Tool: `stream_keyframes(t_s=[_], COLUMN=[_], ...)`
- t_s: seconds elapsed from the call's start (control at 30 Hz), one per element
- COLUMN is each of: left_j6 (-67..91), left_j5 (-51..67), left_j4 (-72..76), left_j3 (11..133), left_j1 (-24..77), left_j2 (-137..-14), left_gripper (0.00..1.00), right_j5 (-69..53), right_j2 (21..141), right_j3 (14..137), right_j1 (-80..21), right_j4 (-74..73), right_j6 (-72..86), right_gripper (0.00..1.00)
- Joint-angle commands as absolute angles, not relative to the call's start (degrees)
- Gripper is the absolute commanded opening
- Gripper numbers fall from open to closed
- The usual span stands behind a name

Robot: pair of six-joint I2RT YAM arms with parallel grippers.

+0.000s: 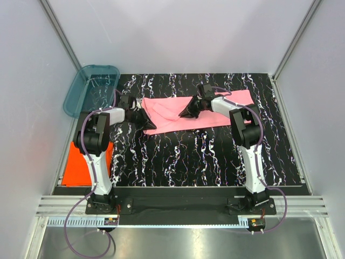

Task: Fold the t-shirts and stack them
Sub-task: Fold the tshirt

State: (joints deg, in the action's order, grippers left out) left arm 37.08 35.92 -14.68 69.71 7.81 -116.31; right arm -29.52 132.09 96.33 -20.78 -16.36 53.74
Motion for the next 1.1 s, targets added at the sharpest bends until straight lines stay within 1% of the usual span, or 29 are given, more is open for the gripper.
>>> stream_keyframes(t_s=[0.0, 0.1, 0.23, 0.33, 0.43, 0.5, 0.63, 0.73, 0.87, 1.07], left_j6=[35.77, 35.51, 35.07, 34.54, 34.19, 34.28, 36.37, 40.84, 48.59, 51.33], left_j5=[34.80, 34.63, 35.07, 35.42, 35.77, 36.47, 37.88, 39.55, 41.31, 36.22], left_j4=[-16.44, -16.44, -16.44, -16.35, -16.43, -16.35, -15.21, -10.65, -1.26, -0.35], left_j3=[68.29, 67.94, 68.20, 69.34, 71.71, 74.25, 78.39, 80.42, 81.12, 82.44], left_j1=[7.47, 7.47, 7.38, 7.30, 7.30, 7.38, 7.38, 7.56, 7.73, 8.09], left_j2=[-114.52, -114.26, -113.47, -112.24, -111.19, -110.92, -112.41, -115.30, -120.14, -124.54], left_gripper=[0.17, 0.17, 0.17, 0.18, 0.20, 0.23, 0.25, 0.24, 0.24, 0.23], right_j5=[-28.30, -28.47, -30.41, -33.12, -34.28, -34.10, -34.80, -36.73, -38.14, -42.27], right_j2=[130.61, 129.91, 129.38, 128.93, 128.24, 126.57, 124.37, 124.02, 124.71, 132.25], right_j3=[97.39, 95.63, 93.70, 92.99, 92.82, 92.46, 93.95, 94.83, 95.18, 103.96], right_j1=[-19.60, -19.42, -19.42, -19.42, -19.51, -19.51, -19.42, -19.42, -19.51, -20.13], right_j4=[-15.73, -15.64, -15.64, -15.38, -15.29, -15.56, -19.50, -22.76, -23.12, -23.99], right_j6=[54.93, 55.11, 54.58, 54.14, 53.44, 52.13, 48.35, 46.50, 45.09, 44.47], right_gripper=[0.15, 0.14, 0.15, 0.18, 0.25, 0.33, 0.40, 0.41, 0.39, 0.37])
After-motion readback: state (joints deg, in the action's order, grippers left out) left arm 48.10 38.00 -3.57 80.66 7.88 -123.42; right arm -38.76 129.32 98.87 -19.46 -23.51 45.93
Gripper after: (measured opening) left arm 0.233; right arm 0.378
